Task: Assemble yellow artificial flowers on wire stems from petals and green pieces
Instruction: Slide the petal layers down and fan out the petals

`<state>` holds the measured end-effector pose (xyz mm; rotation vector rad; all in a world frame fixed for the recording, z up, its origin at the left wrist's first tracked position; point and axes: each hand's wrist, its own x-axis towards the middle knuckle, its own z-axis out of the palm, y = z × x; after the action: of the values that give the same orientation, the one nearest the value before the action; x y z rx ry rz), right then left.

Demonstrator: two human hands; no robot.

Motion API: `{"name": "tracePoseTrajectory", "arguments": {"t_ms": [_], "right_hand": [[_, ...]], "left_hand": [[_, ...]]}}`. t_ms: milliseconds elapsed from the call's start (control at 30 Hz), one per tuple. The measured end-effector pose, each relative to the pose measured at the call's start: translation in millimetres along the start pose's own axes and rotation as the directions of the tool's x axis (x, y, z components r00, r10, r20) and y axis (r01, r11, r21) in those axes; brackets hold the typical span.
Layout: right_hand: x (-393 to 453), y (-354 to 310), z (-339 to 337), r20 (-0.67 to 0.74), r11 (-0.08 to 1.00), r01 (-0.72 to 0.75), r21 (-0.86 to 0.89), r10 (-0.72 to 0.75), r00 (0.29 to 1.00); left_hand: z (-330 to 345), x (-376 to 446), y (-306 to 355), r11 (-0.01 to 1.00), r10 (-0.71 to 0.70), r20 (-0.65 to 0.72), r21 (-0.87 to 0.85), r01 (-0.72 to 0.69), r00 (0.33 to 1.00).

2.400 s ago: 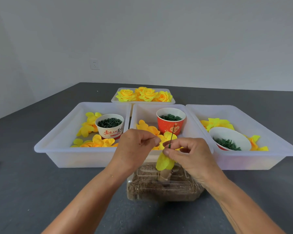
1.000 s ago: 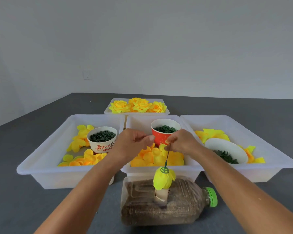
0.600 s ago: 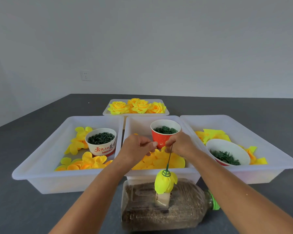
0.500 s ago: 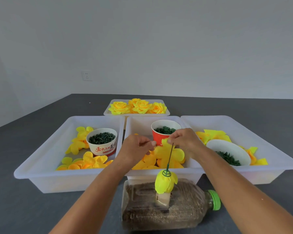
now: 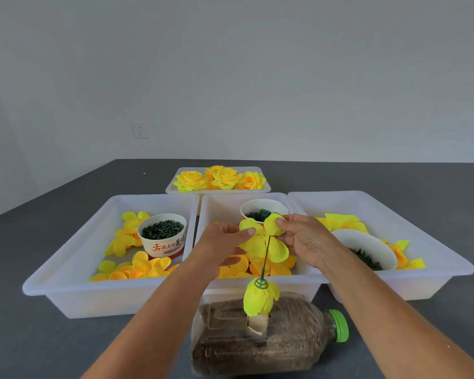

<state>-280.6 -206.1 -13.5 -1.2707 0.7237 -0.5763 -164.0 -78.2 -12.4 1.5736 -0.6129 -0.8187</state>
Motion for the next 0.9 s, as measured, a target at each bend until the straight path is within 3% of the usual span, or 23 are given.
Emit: {"name": "tracePoseTrajectory", "arguments": {"t_ms": [100,200,333,367,467,533,633,733,833,900], "right_hand": [[-5,-2,4,0.020,1.000,0.011,0.028,-0.012,1.000],[-12,-5,3,0.034,0.998,0.067,0.018,-0.067,0.997],[-28,-8,-7,0.154,0.948,0.300,-0.102,-0.283,0.947],[-33,-8,-11,0.194,0.881,0.414,-0.229,-0.376,0.906],[-44,-10,-10,0.308,0.518,0.647,-0.559,-0.595,0.742],[-48,-10,-5,0.337,0.356,0.722,-0.593,-0.705,0.624],[-53,-16,0,0.353,0.227,0.786,-0.575,-0.797,0.489],[-60,-19,2,0.345,0.234,0.810,-0.538,-0.815,0.465],[-66,-17,3,0.263,0.364,0.770,-0.525,-0.791,0.553],[-68,-15,1,0.200,0.422,0.731,-0.536,-0.778,0.596]], "left_hand": [[-1,-1,2,0.986,-0.058,0.091,-0.147,0.071,0.994],[-2,-2,4,0.969,-0.057,0.087,-0.235,0.076,0.995],[-8,-8,10,0.931,-0.062,0.116,-0.352,0.099,0.991],[-9,-10,12,0.923,-0.066,0.121,-0.369,0.107,0.990],[-8,-17,19,0.903,-0.076,0.144,-0.409,0.130,0.987],[-5,-23,22,0.895,-0.078,0.167,-0.423,0.143,0.983],[-1,-32,27,0.898,-0.076,0.200,-0.413,0.155,0.977],[0,-39,30,0.894,-0.054,0.224,-0.422,0.147,0.973],[-1,-50,31,0.913,0.000,0.200,-0.399,0.082,0.980],[-3,-58,27,0.948,0.059,0.081,-0.317,-0.031,0.995]]}}
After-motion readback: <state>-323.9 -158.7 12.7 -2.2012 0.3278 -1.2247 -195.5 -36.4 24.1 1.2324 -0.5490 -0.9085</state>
